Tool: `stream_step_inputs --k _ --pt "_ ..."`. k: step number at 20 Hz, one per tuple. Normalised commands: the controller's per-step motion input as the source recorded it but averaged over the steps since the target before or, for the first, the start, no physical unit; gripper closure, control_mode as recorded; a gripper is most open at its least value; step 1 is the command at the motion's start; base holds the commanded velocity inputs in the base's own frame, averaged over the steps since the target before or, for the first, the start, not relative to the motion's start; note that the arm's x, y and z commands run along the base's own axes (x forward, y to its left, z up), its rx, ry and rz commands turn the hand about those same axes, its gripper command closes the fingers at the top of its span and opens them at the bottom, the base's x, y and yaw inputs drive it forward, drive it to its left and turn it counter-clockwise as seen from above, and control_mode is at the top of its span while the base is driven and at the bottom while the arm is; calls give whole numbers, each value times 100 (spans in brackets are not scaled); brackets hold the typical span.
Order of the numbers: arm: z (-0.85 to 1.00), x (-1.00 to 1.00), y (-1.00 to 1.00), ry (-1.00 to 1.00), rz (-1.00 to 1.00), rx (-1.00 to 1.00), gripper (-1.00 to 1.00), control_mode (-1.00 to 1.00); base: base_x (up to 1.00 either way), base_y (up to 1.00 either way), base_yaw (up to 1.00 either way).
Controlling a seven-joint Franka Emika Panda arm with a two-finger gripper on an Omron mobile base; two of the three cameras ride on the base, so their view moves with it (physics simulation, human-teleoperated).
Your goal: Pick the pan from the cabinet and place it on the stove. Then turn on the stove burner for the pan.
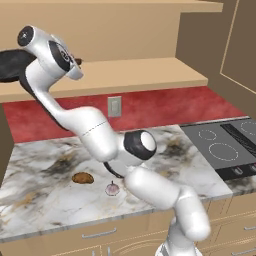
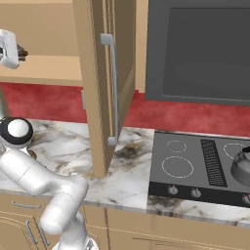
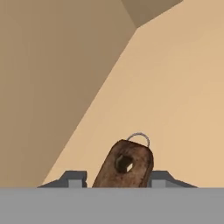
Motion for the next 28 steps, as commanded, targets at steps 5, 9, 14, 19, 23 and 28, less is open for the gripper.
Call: stream_step_inputs --k 5,9,14,19,23,28 --pt "-1 -78 -48 -2 -17 7 100 -100 0 0 0" --pt "-21 -77 -46 -9 -14 3 100 -100 0 0 0" --pt "-31 -82 -43 -21 -8 0 100 -100 0 0 0" --pt "-8 -82 -55 -15 -8 4 100 -100 0 0 0" --pt "-9 -86 -63 -12 -10 6 100 -100 0 0 0" --pt "-13 -86 -57 -13 -10 7 100 -100 0 0 0"
